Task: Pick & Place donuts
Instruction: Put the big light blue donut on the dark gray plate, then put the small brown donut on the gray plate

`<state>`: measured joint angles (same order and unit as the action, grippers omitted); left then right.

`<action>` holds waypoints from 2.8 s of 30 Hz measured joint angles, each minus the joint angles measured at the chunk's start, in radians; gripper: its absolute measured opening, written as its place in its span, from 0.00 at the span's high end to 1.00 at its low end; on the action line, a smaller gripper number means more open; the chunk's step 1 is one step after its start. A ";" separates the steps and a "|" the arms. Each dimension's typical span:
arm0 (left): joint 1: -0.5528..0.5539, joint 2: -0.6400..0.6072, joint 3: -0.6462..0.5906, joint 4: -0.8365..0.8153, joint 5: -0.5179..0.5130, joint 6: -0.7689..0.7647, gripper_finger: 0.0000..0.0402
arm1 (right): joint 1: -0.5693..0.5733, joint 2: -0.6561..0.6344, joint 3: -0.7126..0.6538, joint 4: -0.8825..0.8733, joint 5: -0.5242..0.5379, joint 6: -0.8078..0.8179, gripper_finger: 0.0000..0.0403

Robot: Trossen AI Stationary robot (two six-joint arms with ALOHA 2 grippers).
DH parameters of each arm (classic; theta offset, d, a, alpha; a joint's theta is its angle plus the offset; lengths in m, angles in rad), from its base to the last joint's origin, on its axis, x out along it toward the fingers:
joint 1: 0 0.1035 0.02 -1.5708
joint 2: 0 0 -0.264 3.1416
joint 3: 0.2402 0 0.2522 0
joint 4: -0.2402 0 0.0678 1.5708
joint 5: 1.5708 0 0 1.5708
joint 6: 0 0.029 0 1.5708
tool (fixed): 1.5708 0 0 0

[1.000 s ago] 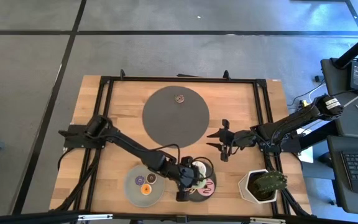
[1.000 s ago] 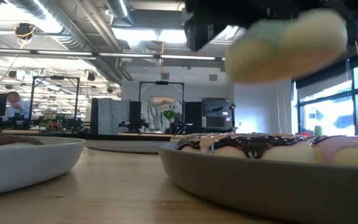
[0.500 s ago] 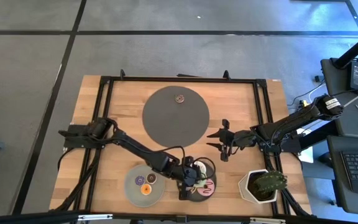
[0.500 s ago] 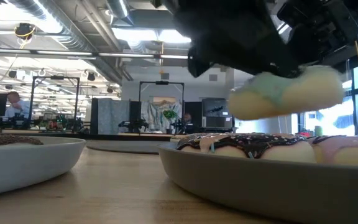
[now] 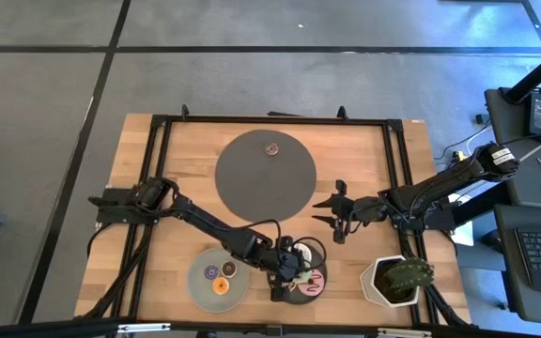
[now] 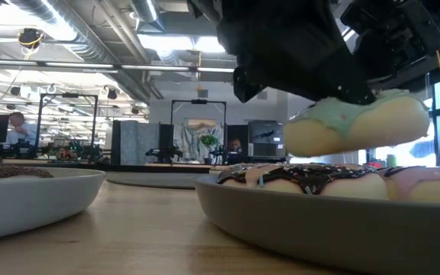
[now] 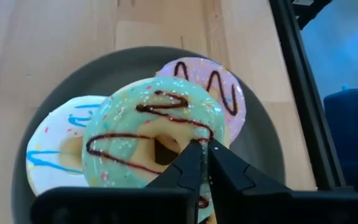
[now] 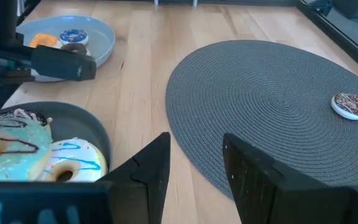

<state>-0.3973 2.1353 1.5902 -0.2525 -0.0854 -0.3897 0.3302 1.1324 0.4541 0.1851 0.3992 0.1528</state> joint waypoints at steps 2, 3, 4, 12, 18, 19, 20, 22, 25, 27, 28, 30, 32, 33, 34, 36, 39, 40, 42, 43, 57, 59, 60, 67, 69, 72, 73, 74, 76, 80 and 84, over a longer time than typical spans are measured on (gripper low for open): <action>0.000 0.000 0.000 0.003 0.000 0.000 0.96 | 0.000 0.000 0.000 -0.002 0.000 0.000 0.63; 0.000 0.000 0.000 0.002 0.000 0.000 0.96 | 0.000 0.000 0.000 -0.003 0.000 0.000 0.63; 0.000 0.001 0.000 0.002 0.000 0.000 0.96 | 0.000 0.000 0.000 -0.004 0.000 -0.001 0.63; 0.000 0.024 0.000 0.019 0.002 -0.006 0.95 | 0.000 0.000 0.000 -0.017 0.000 0.000 0.63; 0.000 0.023 0.000 0.021 0.004 -0.008 0.95 | 0.000 0.000 0.000 -0.034 0.000 0.000 0.63; 0.000 0.023 0.000 0.022 0.005 -0.008 0.95 | 0.000 0.000 0.000 -0.034 0.000 0.000 0.63; 0.001 0.023 0.000 0.022 0.005 -0.008 0.95 | 0.000 0.000 0.000 -0.034 0.000 0.000 0.63; 0.004 0.023 0.000 0.021 0.011 -0.008 0.95 | 0.000 0.000 0.000 -0.034 0.000 0.000 0.63; 0.011 0.023 0.000 0.021 0.052 -0.008 0.94 | 0.000 0.000 0.000 -0.034 0.000 0.000 0.63; 0.014 0.023 0.004 0.015 0.078 -0.008 0.92 | 0.000 0.000 0.000 -0.034 0.000 0.000 0.63; 0.015 0.023 0.010 0.009 0.088 -0.008 0.91 | 0.000 0.000 0.000 -0.034 0.000 0.000 0.63; 0.015 0.022 0.019 0.010 0.098 -0.008 0.87 | 0.000 0.000 0.000 -0.034 0.000 0.000 0.63; 0.015 0.022 0.023 0.009 0.103 -0.002 0.83 | 0.000 0.000 0.000 -0.034 0.000 0.000 0.63; 0.014 0.022 0.025 0.007 0.103 0.004 0.81 | 0.000 0.000 0.000 -0.034 0.000 0.000 0.63; 0.014 0.022 0.028 0.006 0.104 0.008 0.79 | 0.000 0.000 0.000 -0.034 0.000 0.000 0.63; 0.014 0.021 0.037 0.007 0.104 0.015 0.75 | 0.000 0.000 0.000 -0.034 0.000 0.000 0.63; 0.016 0.021 0.059 -0.048 0.091 0.018 0.69 | 0.000 0.000 0.000 -0.035 0.000 0.000 0.63; 0.016 0.021 0.068 -0.072 0.082 0.020 0.67 | 0.000 0.000 0.000 -0.035 0.000 0.000 0.63; 0.017 0.021 0.093 -0.143 0.060 0.038 0.65 | 0.000 0.000 0.000 -0.036 0.000 0.000 0.63; 0.018 0.017 0.107 -0.185 0.052 0.045 0.64 | 0.000 0.000 0.000 -0.036 0.000 0.000 0.63; 0.015 -0.341 -0.168 -0.291 -0.235 0.205 0.61 | 0.000 0.000 0.000 -0.031 -0.001 0.027 0.63; 0.030 -0.419 -0.303 -0.151 -0.211 0.202 0.61 | 0.000 0.000 0.000 -0.032 -0.001 0.026 0.63; 0.039 -0.460 -0.377 -0.071 -0.195 0.202 0.61 | 0.000 0.000 0.000 -0.034 -0.001 0.025 0.63; 0.117 -0.750 -0.875 0.506 -0.147 0.202 0.61 | -0.006 0.000 0.000 -0.026 0.000 0.049 0.63; 0.139 -0.818 -0.986 0.624 -0.182 0.202 0.61 | -0.035 0.000 0.011 0.003 0.004 0.073 0.63; 0.168 -0.905 -1.102 0.752 -0.274 0.206 0.62 | -0.123 0.021 0.063 -0.005 0.006 0.057 0.63; 0.177 -0.931 -1.128 0.770 -0.315 0.216 0.62 | -0.162 0.036 0.087 -0.019 -0.013 0.044 0.63; 0.185 -0.953 -1.149 0.778 -0.358 0.229 0.62 | -0.206 0.054 0.117 -0.037 -0.045 0.022 0.63; 0.198 -0.995 -1.179 0.773 -0.445 0.244 0.62 | -0.293 0.107 0.186 -0.052 -0.123 -0.006 0.63; 0.214 -1.042 -1.216 0.772 -0.565 0.245 0.61 | -0.452 0.252 0.321 -0.081 -0.273 -0.064 0.63; 0.225 -1.052 -1.221 0.772 -0.601 0.247 0.61 | -0.553 0.411 0.456 -0.114 -0.365 -0.148 0.63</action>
<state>-0.1722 1.0832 0.3691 0.5191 -0.6861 -0.1429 -0.2226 1.5433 0.9100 0.0712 0.0346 0.0044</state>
